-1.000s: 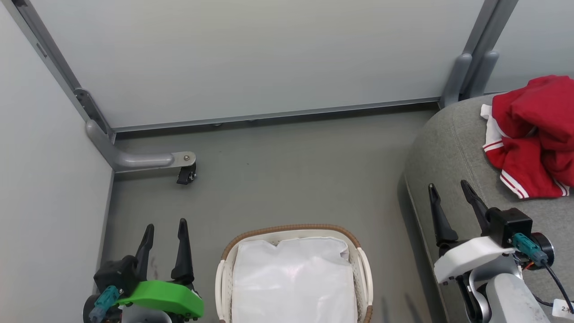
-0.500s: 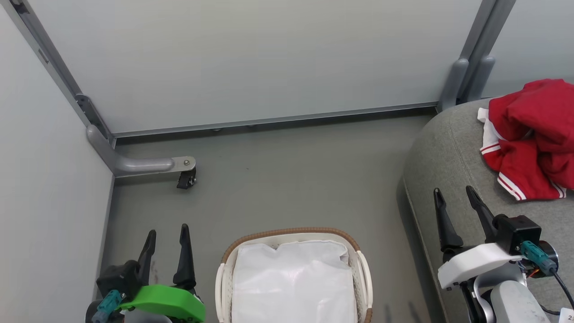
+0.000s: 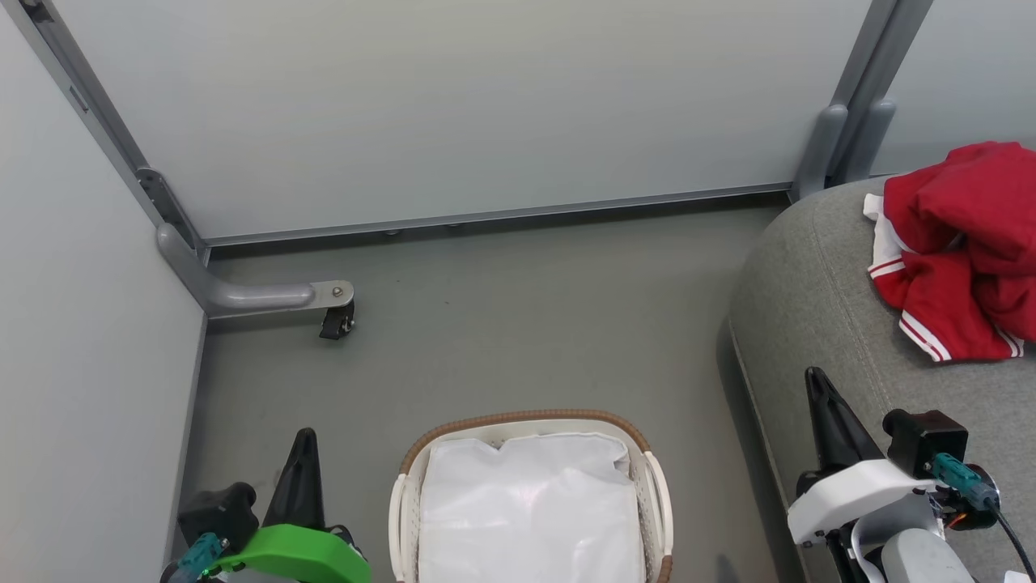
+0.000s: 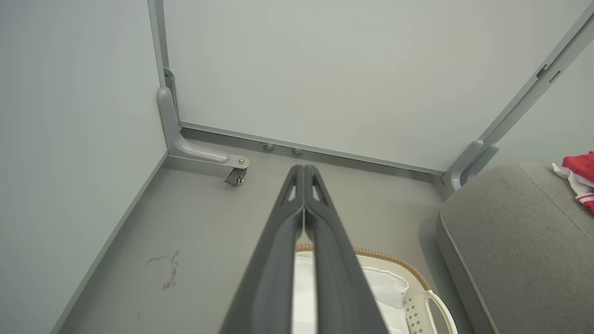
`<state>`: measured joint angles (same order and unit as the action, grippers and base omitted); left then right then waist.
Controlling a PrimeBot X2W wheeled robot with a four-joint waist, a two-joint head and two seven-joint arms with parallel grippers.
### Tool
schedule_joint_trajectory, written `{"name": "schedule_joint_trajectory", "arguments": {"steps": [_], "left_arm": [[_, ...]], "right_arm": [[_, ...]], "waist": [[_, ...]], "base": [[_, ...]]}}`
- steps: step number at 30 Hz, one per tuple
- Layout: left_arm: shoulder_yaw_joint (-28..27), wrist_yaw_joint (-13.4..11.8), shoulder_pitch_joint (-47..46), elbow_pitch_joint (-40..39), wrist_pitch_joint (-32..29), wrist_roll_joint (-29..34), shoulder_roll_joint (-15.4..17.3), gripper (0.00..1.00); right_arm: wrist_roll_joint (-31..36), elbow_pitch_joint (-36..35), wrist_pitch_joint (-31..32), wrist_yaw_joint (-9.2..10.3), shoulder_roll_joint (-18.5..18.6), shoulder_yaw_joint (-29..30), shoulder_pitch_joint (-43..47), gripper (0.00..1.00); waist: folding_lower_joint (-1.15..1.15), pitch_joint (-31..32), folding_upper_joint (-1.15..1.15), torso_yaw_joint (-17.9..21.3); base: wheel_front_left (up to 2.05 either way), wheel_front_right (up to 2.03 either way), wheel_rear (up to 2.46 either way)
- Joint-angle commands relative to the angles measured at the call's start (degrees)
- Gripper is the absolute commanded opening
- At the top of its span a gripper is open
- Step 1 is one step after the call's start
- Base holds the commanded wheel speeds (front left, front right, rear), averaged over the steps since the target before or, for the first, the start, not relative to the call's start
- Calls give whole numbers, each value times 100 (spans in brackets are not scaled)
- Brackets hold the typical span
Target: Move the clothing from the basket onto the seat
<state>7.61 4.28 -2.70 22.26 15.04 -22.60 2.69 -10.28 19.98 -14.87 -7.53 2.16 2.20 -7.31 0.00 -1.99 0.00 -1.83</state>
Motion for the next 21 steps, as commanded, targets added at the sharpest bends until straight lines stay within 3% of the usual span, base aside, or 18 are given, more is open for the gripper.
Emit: {"name": "schedule_joint_trajectory", "arguments": {"steps": [1,21], "left_arm": [[-45,10,-31,-81,-61,-203,5,0],[-401,92,-126,-283,-601,-1949,10,0]], "right_arm": [[-217,-50,75,0,17,50,-86,0],[-2289,-230,589,1,36,128,-13,0]], "waist": [[0,3,0,2],[0,32,0,32]], "base": [[0,0,0],[0,0,0]]}}
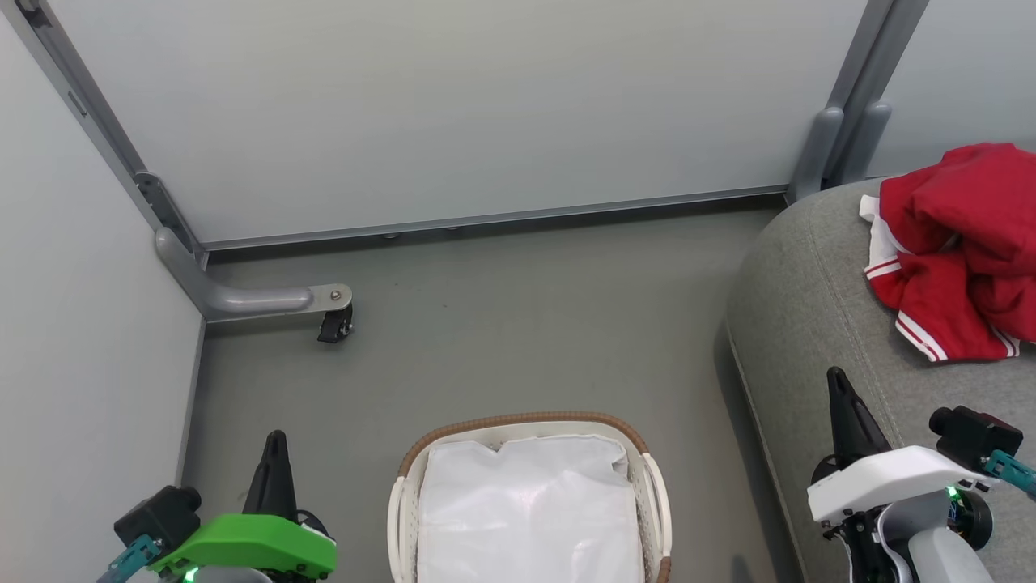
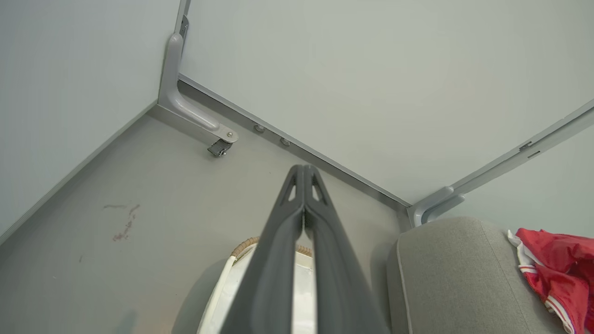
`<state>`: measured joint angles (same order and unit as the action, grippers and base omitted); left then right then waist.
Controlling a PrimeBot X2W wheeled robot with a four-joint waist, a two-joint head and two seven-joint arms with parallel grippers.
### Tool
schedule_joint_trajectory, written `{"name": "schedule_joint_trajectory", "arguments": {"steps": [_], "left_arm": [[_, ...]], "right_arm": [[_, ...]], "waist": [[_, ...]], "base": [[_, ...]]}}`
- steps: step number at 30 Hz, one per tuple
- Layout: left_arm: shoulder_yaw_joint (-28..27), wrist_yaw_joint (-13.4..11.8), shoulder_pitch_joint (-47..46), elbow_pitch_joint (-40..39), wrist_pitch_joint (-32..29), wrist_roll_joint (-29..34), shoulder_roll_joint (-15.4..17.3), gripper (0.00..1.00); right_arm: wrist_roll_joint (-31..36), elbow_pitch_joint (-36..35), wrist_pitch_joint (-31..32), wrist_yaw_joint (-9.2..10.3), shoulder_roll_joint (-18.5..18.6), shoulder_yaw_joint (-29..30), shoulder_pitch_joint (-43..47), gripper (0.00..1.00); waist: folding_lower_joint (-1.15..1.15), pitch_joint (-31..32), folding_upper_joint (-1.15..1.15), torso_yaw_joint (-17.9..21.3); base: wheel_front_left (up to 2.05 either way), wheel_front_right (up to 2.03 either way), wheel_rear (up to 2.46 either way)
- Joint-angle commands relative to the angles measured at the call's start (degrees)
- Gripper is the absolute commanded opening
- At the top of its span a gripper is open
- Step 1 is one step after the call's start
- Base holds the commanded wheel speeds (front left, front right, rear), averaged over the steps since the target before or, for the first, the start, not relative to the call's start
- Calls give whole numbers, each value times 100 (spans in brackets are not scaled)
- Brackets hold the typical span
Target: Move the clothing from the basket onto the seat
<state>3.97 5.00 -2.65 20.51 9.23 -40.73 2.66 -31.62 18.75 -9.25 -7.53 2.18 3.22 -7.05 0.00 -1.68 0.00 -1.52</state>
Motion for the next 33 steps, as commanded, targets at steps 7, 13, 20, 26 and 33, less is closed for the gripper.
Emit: {"name": "schedule_joint_trajectory", "arguments": {"steps": [7,13,20,26,33], "left_arm": [[-143,46,-163,-166,-179,-642,14,0],[-225,66,-187,-210,-307,-1057,16,0],[-322,87,-213,-264,-451,-1518,17,0],[-392,108,-238,-306,-563,-1878,19,0],[-488,125,-262,-352,-702,-2329,21,0]], "right_arm": [[-754,-149,182,2,39,57,-26,0],[-1240,-182,311,2,43,82,-16,0],[-1778,-219,453,3,48,110,-7,0],[-2203,-247,566,3,52,133,2,0],[-2731,-283,706,3,57,162,15,0]], "waist": [[0,10,0,11],[0,19,0,19],[0,29,0,30],[0,38,0,38],[0,49,0,50]], "base": [[0,0,0],[0,0,0],[0,0,0],[0,0,0],[0,0,0]]}}
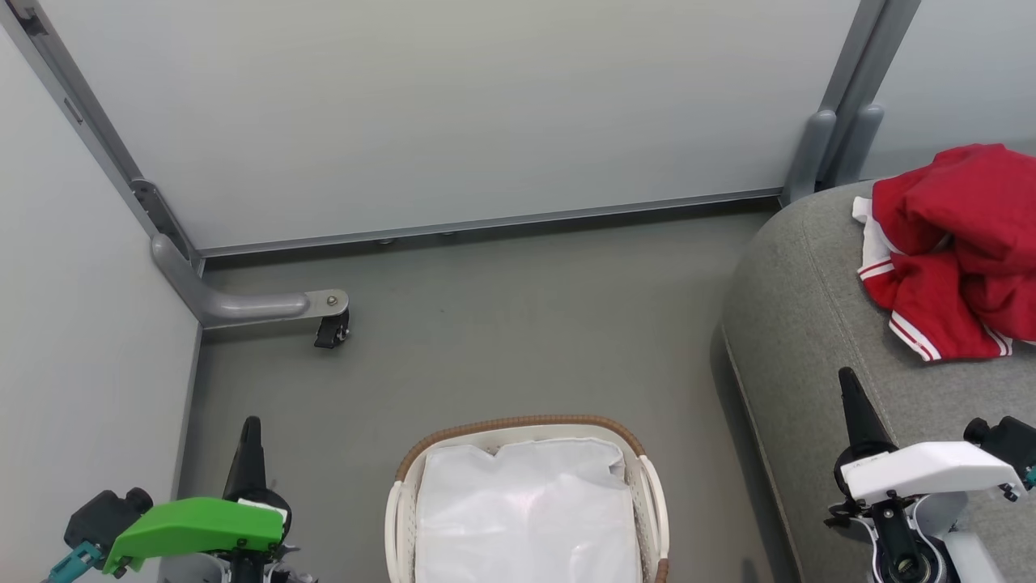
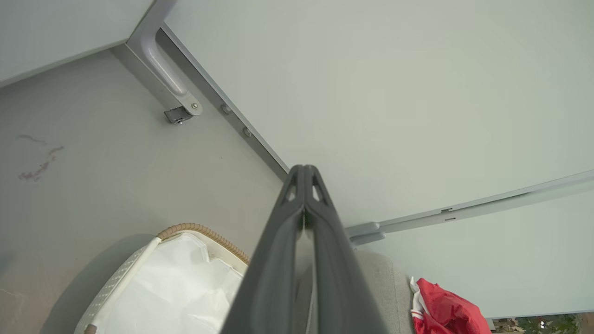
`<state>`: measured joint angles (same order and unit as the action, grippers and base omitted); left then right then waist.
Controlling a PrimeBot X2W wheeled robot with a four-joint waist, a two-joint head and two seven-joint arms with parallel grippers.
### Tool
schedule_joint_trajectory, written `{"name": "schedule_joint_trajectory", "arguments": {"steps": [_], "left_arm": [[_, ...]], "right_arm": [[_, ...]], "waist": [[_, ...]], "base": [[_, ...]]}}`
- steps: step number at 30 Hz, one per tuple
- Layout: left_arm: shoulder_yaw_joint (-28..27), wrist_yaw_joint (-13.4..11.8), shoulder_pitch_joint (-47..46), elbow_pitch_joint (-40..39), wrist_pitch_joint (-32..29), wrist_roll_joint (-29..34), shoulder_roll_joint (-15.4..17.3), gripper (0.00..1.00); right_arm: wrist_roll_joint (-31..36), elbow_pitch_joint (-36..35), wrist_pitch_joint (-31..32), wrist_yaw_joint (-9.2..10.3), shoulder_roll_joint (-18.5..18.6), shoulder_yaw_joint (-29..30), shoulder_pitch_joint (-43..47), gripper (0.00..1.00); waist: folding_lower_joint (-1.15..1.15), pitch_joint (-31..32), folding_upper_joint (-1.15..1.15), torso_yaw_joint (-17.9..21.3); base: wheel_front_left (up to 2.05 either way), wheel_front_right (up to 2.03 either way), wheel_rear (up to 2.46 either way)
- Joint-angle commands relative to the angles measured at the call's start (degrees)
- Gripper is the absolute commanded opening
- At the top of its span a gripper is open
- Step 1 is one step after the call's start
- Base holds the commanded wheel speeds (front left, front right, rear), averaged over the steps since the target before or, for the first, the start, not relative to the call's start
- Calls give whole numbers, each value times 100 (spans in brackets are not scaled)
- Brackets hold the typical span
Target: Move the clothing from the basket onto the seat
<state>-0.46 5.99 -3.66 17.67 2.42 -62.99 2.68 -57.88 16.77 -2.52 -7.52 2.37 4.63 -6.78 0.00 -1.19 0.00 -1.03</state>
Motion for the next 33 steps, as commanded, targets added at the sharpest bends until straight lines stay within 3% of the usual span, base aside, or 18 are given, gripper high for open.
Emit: {"name": "schedule_joint_trajectory", "arguments": {"steps": [1,33], "left_arm": [[-58,28,-165,-75,-37,-156,20,0],[-362,106,-242,-238,-504,-1653,27,0]], "right_arm": [[-176,-88,54,2,39,25,-10,0],[-1934,-199,518,4,53,121,38,0]], "waist": [[0,2,0,2],[0,48,0,48]], "base": [[0,0,0],[0,0,0]]}}
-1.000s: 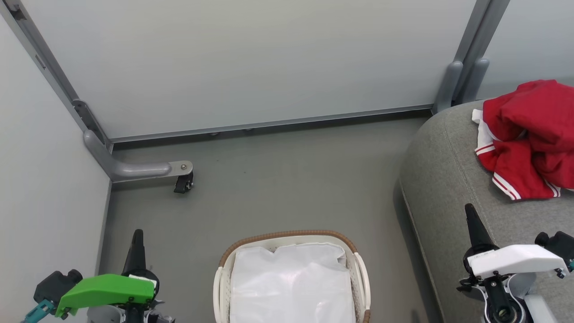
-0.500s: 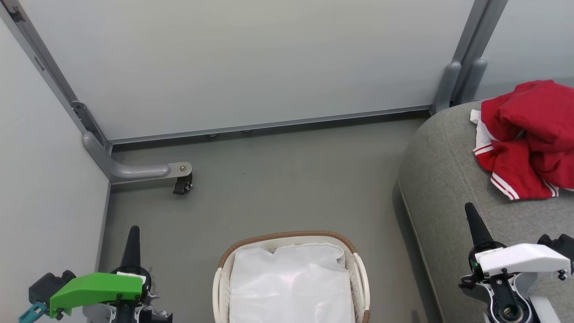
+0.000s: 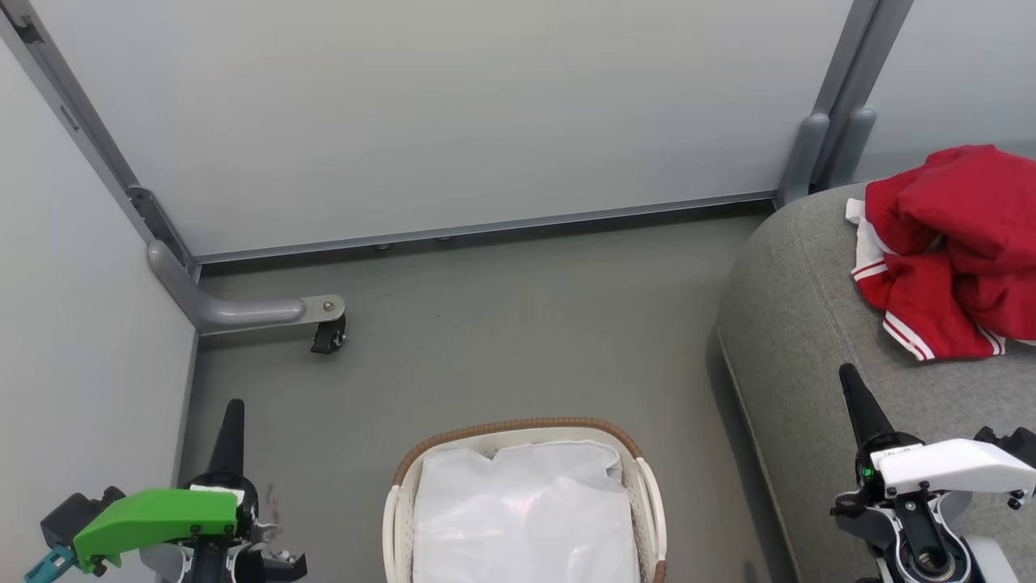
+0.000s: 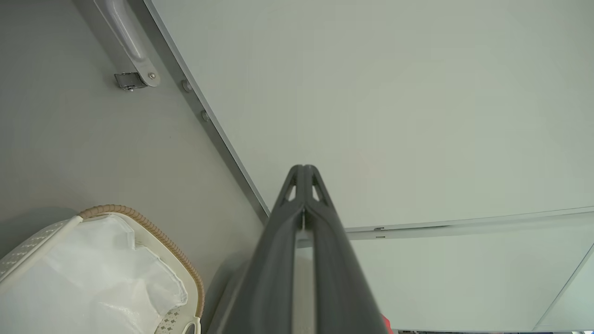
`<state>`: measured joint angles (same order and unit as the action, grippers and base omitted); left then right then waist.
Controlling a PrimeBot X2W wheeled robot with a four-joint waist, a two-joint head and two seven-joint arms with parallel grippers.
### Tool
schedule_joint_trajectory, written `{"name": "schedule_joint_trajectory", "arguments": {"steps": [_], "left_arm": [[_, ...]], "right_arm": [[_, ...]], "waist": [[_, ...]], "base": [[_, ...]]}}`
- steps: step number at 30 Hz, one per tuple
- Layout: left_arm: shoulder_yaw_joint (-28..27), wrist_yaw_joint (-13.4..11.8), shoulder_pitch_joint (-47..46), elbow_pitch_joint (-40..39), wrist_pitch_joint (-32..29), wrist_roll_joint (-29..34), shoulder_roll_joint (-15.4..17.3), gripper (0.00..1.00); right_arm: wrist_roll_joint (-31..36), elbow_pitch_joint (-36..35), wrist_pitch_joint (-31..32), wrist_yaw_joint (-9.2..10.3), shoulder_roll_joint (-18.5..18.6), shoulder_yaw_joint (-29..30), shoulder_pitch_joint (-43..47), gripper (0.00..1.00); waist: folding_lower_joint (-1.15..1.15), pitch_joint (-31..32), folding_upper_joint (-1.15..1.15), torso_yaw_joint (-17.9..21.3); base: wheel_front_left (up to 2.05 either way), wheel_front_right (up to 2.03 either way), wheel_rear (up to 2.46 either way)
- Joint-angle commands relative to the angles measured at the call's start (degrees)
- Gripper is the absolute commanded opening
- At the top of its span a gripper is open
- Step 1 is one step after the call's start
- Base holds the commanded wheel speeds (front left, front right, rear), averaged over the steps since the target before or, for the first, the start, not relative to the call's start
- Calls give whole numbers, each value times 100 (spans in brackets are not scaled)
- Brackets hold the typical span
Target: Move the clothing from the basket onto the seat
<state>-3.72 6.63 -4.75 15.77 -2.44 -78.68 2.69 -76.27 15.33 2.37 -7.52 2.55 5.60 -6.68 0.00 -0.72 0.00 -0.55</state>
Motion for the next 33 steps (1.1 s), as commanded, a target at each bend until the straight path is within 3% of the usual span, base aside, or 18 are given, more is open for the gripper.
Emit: {"name": "schedule_joint_trajectory", "arguments": {"steps": [1,33], "left_arm": [[-45,46,-135,-53,-35,-131,26,0],[-279,97,-181,-173,-392,-1274,33,0]], "right_arm": [[-149,-57,42,4,36,27,30,0],[-1493,-134,400,4,48,97,70,0]], "waist": [[0,2,0,2],[0,48,0,48]], "base": [[0,0,0],[0,0,0]]}}
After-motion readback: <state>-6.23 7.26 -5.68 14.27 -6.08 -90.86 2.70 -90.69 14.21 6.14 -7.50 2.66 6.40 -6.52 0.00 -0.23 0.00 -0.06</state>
